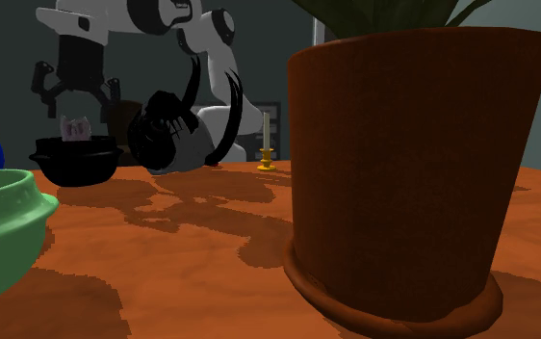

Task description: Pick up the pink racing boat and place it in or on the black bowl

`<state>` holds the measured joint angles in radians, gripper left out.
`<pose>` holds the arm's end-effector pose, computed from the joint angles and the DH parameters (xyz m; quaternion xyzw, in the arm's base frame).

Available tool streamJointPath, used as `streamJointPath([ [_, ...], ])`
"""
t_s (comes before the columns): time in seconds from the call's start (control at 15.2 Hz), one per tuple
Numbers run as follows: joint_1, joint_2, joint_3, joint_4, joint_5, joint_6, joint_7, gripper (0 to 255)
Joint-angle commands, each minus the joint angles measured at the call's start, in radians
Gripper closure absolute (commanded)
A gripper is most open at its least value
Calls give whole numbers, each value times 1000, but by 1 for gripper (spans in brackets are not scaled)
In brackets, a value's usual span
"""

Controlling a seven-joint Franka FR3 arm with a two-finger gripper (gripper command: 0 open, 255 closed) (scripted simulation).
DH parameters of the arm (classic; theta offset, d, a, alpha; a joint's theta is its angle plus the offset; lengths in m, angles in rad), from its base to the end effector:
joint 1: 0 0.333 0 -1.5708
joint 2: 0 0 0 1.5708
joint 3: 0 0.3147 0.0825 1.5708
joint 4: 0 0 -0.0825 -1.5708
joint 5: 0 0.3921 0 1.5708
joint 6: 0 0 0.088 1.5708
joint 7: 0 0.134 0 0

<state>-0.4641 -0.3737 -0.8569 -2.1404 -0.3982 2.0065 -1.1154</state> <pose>0.0684 -0.5062 0.4821 0.9965 -0.0206 -0.0184 0.0791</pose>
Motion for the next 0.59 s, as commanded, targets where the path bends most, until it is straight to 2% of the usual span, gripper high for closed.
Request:
streamJointPath([
  [0.0, -2, -16, 23, 46, 1, -63, 1, 0],
  [0.07, -3, -23, 34, 65, 2, -90, 2, 0],
  [0.53, -3, -23, 34, 65, 2, -90, 2, 0],
])
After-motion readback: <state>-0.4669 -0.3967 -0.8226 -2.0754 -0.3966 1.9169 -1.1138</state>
